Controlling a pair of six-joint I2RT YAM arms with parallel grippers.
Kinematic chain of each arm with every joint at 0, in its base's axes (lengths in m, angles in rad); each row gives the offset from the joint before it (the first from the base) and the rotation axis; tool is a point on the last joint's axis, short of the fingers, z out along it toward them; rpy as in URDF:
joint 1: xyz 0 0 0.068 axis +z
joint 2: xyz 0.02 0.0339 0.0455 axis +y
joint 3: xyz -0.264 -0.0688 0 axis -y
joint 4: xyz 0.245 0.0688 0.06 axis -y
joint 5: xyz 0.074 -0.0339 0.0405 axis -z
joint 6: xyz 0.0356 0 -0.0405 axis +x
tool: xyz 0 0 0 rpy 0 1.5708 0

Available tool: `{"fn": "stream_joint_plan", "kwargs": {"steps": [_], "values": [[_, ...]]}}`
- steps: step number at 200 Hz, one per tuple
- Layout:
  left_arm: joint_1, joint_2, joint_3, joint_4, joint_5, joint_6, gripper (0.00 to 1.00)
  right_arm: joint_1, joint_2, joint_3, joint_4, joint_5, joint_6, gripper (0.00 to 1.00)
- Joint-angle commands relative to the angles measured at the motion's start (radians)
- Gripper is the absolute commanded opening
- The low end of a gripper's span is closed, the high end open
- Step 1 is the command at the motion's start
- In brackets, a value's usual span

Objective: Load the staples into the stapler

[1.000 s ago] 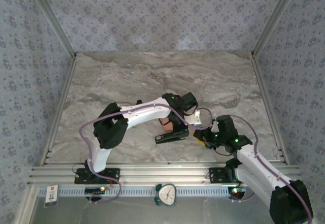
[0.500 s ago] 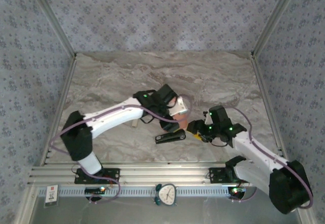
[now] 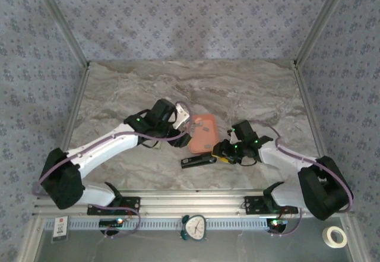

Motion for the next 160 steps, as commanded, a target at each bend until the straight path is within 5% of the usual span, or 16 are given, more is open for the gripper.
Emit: {"fn": "stream_joint_plan", "kwargs": {"steps": [1, 55, 73, 107, 160], "values": [[0.028, -0.043, -0.029, 0.053, -0.031, -0.036, 0.7, 0.005, 0.032, -0.03, -0.072, 0.077, -0.022, 0.44], [0.211, -0.247, -0.15, 0.183, -0.306, -0.135, 0.86, -0.056, -0.201, 0.141, -0.249, 0.209, -0.166, 0.7], [0.309, -0.334, -0.232, 0.259, -0.445, -0.168, 0.98, -0.143, -0.235, 0.163, -0.251, 0.259, -0.209, 1.0], [0.521, -0.39, -0.391, 0.4, -0.498, -0.133, 1.0, -0.305, -0.246, 0.15, -0.126, 0.426, -0.406, 1.0], [0.677, -0.285, -0.624, 0.765, -0.485, -0.087, 1.0, -0.511, -0.188, 0.008, 0.223, 0.532, -0.639, 1.0]]}}
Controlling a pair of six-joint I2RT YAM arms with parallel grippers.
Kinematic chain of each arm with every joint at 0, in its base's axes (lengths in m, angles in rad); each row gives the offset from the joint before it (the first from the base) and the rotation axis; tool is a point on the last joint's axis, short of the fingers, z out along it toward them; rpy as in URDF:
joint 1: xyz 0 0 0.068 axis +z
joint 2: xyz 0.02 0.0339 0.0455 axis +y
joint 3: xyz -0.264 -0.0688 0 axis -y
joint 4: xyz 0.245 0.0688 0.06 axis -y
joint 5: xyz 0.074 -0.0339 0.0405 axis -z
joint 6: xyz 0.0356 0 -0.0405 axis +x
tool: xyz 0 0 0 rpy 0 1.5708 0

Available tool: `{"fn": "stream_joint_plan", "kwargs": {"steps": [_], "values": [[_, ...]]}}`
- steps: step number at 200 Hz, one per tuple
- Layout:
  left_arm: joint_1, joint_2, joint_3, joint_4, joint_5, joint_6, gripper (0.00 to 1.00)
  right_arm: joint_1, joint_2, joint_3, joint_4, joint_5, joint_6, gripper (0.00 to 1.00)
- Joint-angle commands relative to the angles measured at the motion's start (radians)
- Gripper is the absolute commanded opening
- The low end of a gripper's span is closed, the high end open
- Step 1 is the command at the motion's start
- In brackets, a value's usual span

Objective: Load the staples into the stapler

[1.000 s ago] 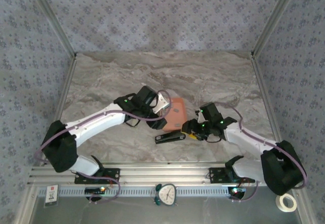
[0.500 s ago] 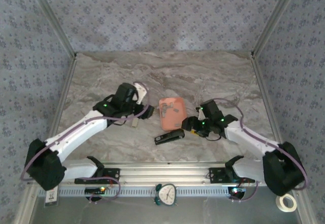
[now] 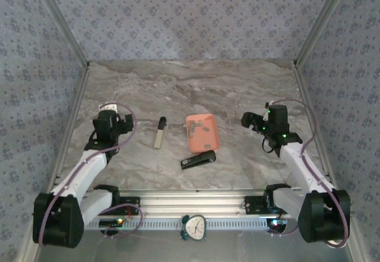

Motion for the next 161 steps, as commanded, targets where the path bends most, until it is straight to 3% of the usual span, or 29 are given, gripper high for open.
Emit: {"fn": "stream_joint_plan", "kwargs": {"steps": [1, 20, 31, 44, 72, 85, 98, 108, 117, 127, 140, 153, 161], "values": [[0.045, 0.052, -0.082, 0.251, 0.0, 0.022, 1.0, -0.059, 0.027, -0.066, 0.181, 0.086, -0.158, 1.0], [0.07, 0.139, -0.148, 0.43, 0.045, 0.035, 1.0, -0.119, 0.04, -0.101, 0.289, 0.088, -0.201, 1.0], [0.077, 0.173, -0.129, 0.453, 0.081, 0.073, 1.0, -0.129, 0.045, -0.14, 0.378, 0.086, -0.234, 1.0], [0.084, 0.23, -0.15, 0.616, 0.113, 0.101, 1.0, -0.131, 0.053, -0.191, 0.491, 0.082, -0.275, 1.0], [0.098, 0.428, -0.146, 0.848, 0.178, 0.144, 1.0, -0.152, 0.124, -0.291, 0.748, 0.065, -0.326, 1.0], [0.097, 0.562, -0.161, 1.037, 0.182, 0.161, 1.0, -0.162, 0.162, -0.3, 0.817, 0.045, -0.338, 1.0], [0.103, 0.496, -0.096, 0.795, 0.149, 0.12, 1.0, -0.163, 0.214, -0.31, 0.932, 0.036, -0.357, 1.0], [0.125, 0.543, -0.076, 0.84, 0.12, 0.089, 1.0, -0.168, 0.262, -0.294, 0.963, 0.029, -0.336, 1.0], [0.138, 0.51, -0.065, 0.757, 0.12, 0.066, 1.0, -0.176, 0.303, -0.267, 0.959, 0.001, -0.324, 1.0], [0.132, 0.529, -0.081, 0.826, 0.106, 0.078, 1.0, -0.165, 0.387, -0.28, 1.074, -0.024, -0.339, 1.0], [0.132, 0.516, -0.068, 0.773, 0.116, 0.078, 1.0, -0.133, 0.513, -0.287, 1.221, 0.007, -0.35, 1.0], [0.129, 0.516, -0.067, 0.775, 0.113, 0.082, 1.0, -0.12, 0.461, -0.224, 1.011, 0.018, -0.378, 1.0], [0.129, 0.52, -0.07, 0.787, 0.113, 0.084, 1.0, -0.115, 0.486, -0.203, 1.017, 0.025, -0.378, 1.0]]}}
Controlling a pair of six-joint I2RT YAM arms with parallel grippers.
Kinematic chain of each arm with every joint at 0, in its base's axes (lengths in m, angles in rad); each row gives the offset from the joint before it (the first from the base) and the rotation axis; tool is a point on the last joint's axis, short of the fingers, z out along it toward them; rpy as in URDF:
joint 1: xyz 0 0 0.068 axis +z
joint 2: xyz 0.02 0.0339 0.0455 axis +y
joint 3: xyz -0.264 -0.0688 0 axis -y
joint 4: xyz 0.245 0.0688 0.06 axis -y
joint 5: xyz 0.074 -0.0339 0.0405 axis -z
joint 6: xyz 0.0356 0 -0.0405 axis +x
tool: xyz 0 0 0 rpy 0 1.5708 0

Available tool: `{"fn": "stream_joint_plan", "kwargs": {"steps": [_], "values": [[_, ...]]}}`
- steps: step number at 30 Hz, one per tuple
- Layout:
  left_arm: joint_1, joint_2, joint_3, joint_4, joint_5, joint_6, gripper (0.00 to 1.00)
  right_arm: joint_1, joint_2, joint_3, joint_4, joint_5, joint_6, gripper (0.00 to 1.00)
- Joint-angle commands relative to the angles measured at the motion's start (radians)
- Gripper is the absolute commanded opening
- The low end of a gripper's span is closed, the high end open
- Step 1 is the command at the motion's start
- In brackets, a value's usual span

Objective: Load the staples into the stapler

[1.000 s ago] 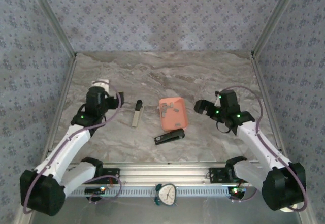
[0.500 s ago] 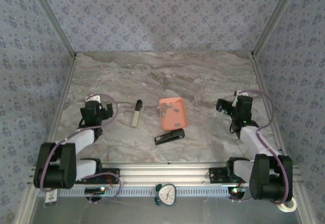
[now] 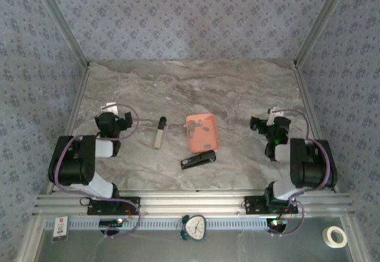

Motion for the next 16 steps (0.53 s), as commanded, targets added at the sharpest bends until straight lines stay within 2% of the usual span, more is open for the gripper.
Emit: {"fn": "stream_joint_plan", "kwargs": {"steps": [1, 16], "values": [[-0.001, -0.012, 0.011, 0.024, -0.01, -0.011, 1.0, 0.022, 0.013, 0.072, 0.029, 0.004, -0.045, 1.0], [0.007, -0.013, 0.012, 0.016, 0.016, -0.014, 1.0, 0.032, 0.006, 0.074, 0.015, 0.023, -0.053, 1.0]]}}
